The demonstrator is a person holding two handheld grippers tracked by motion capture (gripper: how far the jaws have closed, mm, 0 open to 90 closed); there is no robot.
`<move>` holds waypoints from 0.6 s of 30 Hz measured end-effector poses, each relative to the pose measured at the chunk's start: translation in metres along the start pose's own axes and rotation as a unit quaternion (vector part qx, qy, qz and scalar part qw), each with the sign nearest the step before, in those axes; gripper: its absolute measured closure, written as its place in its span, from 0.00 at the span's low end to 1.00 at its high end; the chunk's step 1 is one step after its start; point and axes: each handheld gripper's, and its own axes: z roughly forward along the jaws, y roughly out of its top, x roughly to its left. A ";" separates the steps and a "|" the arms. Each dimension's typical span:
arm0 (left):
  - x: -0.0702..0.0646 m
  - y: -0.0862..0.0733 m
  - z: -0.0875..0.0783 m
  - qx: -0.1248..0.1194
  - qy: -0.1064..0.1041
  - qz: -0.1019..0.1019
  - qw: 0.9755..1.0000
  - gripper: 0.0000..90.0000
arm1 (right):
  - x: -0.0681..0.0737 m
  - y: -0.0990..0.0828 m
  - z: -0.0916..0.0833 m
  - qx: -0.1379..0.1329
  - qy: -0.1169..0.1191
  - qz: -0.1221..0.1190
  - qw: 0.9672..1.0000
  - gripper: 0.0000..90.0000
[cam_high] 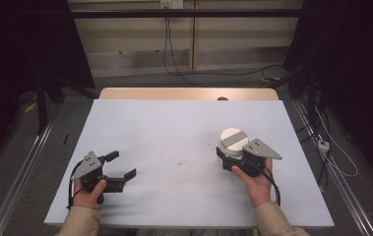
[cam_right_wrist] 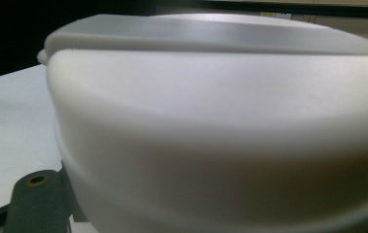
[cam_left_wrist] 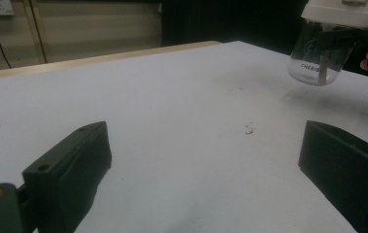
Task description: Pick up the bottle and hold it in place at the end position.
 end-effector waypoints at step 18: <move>-0.001 0.001 0.003 -0.001 -0.001 0.004 1.000 0.05 | 0.004 0.003 0.025 0.013 0.009 -0.012 1.000 0.21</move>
